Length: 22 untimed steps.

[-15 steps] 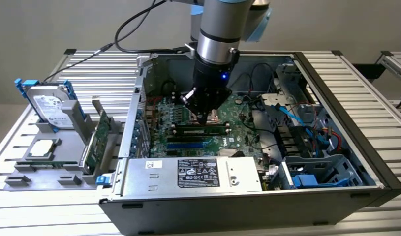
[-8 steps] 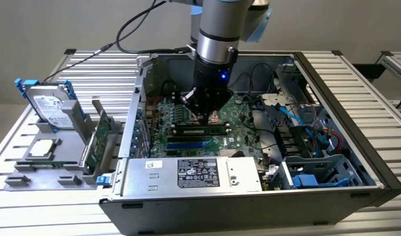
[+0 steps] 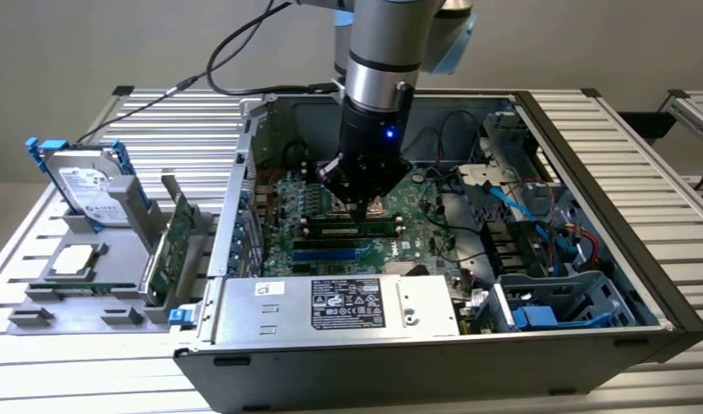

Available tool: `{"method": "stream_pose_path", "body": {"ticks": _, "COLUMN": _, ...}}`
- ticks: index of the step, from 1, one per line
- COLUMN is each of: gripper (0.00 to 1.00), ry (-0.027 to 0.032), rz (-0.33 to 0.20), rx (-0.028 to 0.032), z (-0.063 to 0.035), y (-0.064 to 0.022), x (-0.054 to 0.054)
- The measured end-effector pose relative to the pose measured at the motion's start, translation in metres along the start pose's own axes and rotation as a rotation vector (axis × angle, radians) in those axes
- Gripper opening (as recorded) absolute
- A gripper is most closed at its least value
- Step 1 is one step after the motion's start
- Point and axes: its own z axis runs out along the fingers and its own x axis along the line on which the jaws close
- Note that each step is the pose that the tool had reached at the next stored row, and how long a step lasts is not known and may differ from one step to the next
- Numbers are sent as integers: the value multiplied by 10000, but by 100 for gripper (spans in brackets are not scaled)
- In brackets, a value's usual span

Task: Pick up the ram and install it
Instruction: 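Press down the ram until it locks into place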

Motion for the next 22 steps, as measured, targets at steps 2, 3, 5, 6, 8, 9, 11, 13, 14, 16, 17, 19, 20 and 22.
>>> {"method": "stream_pose_path", "body": {"ticks": 2, "gripper": 11, "ry": -4, "rz": 224, "rx": 7, "z": 1, "y": 0, "x": 0}}
{"method": "stream_pose_path", "body": {"ticks": 3, "gripper": 11, "ry": -5, "rz": 337, "rx": 8, "z": 1, "y": 0, "x": 0}}
{"method": "stream_pose_path", "body": {"ticks": 5, "gripper": 11, "ry": -11, "rz": 569, "rx": 1, "z": 1, "y": 1, "x": -1}}
{"method": "stream_pose_path", "body": {"ticks": 6, "gripper": 11, "ry": -12, "rz": 691, "rx": -4, "z": 1, "y": 1, "x": 0}}
{"method": "stream_pose_path", "body": {"ticks": 8, "gripper": 11, "ry": -5, "rz": 924, "rx": -18, "z": 1, "y": 1, "x": 0}}
{"method": "stream_pose_path", "body": {"ticks": 9, "gripper": 11, "ry": 0, "rz": 1037, "rx": -24, "z": 1, "y": 1, "x": 0}}
{"method": "stream_pose_path", "body": {"ticks": 11, "gripper": 11, "ry": 11, "rz": 1249, "rx": -31, "z": 1, "y": 1, "x": 0}}
{"method": "stream_pose_path", "body": {"ticks": 13, "gripper": 11, "ry": 24, "rz": 1453, "rx": -27, "z": 0, "y": 0, "x": 0}}
{"method": "stream_pose_path", "body": {"ticks": 14, "gripper": 11, "ry": 28, "rz": 1546, "rx": -23, "z": 0, "y": 0, "x": 0}}
{"method": "stream_pose_path", "body": {"ticks": 16, "gripper": 11, "ry": 32, "rz": 1731, "rx": -10, "z": 0, "y": 0, "x": 0}}
{"method": "stream_pose_path", "body": {"ticks": 17, "gripper": 11, "ry": 33, "rz": 1820, "rx": -5, "z": 1, "y": 0, "x": -1}}
{"method": "stream_pose_path", "body": {"ticks": 19, "gripper": 11, "ry": 31, "rz": 2002, "rx": 2, "z": 0, "y": 0, "x": -1}}
{"method": "stream_pose_path", "body": {"ticks": 20, "gripper": 11, "ry": 30, "rz": 2095, "rx": 5, "z": -1, "y": 0, "x": 0}}
{"method": "stream_pose_path", "body": {"ticks": 22, "gripper": 11, "ry": 26, "rz": 2283, "rx": 11, "z": -2, "y": 0, "x": 0}}
